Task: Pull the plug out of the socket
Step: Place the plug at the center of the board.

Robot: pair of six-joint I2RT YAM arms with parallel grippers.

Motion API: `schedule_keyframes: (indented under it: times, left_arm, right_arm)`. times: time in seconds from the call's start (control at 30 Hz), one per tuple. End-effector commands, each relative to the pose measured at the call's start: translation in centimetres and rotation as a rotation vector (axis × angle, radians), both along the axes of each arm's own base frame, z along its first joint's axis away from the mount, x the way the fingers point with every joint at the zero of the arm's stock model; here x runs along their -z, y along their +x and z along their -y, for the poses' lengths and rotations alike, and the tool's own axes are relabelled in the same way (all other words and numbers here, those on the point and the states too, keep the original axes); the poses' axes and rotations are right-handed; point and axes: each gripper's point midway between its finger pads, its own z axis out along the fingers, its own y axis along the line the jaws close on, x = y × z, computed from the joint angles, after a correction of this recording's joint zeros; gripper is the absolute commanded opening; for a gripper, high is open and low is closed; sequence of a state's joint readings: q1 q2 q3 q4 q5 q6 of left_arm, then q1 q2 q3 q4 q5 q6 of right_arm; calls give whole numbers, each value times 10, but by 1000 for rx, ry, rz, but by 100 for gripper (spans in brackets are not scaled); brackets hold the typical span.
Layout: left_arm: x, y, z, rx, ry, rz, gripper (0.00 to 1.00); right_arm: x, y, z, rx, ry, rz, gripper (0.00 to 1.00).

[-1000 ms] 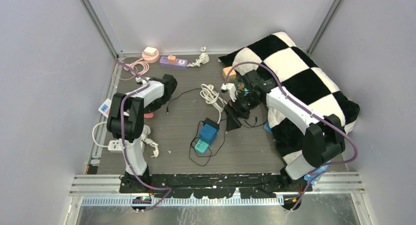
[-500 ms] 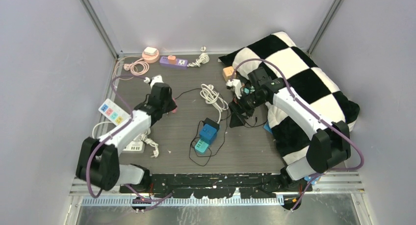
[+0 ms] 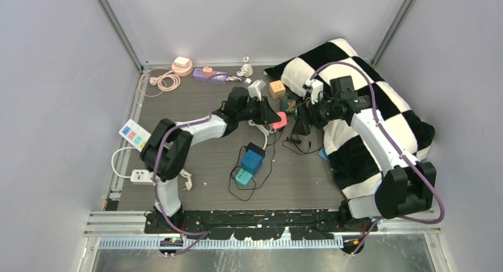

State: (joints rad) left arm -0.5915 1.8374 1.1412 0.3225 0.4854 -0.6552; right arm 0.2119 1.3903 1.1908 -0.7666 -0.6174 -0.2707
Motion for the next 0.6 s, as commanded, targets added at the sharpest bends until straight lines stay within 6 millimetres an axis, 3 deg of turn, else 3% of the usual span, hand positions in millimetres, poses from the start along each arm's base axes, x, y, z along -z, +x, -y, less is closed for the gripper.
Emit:
schedule_keyframes:
  times: [0.0,0.1,0.37,0.57]
  left_arm:
    - [-20,25,32,11,-66,66,2]
    - [-1,37,40,-24,-21,51,5]
    - [22,53,65,-23,9,26,22]
    - [36,58,75,-27,46,17,48]
  right_arm:
    - [-23,24,12,139,34,106,98]
    - [-26,25,15,155,37,126,98]
    - [-18,29,17,159,23,106,99]
    - [-14,30,18,159,13,99,99]
